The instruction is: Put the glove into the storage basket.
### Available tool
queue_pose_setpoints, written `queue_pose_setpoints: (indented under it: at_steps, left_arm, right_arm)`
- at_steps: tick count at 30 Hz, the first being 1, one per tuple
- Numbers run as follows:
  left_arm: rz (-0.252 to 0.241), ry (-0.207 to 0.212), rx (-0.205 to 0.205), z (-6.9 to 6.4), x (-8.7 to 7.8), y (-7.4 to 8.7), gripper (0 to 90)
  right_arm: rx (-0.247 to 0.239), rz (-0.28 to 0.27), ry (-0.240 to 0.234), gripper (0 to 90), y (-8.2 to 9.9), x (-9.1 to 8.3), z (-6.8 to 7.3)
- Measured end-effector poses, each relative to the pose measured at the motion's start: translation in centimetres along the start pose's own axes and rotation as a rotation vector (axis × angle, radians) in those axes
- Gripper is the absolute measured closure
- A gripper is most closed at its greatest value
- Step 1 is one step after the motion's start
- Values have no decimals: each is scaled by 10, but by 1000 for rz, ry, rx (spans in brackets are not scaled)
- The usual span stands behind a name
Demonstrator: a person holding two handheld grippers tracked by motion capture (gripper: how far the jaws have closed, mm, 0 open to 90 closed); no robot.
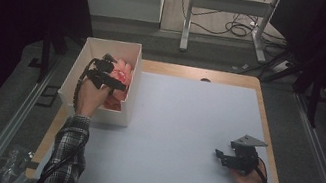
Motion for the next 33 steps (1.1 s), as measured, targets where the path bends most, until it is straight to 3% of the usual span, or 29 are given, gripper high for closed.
queue_pose_setpoints:
  at_steps: [10, 15, 25, 28, 33]
  left_arm:
    - [-71, 3, 29, 0, -10, 6, 30]
    - [-119, 55, 44, 0, -17, 8, 17]
    - [-185, 55, 84, -1, -27, 11, 16]
    - [-223, 75, 120, -3, -33, 11, 13]
    - [-245, 93, 129, -5, -39, 11, 12]
  right_arm:
    - [-1, 0, 0, 278, 0, 0, 0]
    - [0, 0, 0, 278, 0, 0, 0]
    - [0, 0, 1, 277, 0, 0, 0]
    - [0, 0, 1, 277, 0, 0, 0]
    - [0, 0, 1, 277, 0, 0, 0]
Point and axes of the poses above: each handheld gripper's, and its own axes: x roughly forward along the jaws, y roughly out of its underside, z roughly to its left, the point moved 3 cm from there along x, roughly forward along the jaws, and after that the axes turned 4 degrees about z, right-handed, at the moved point
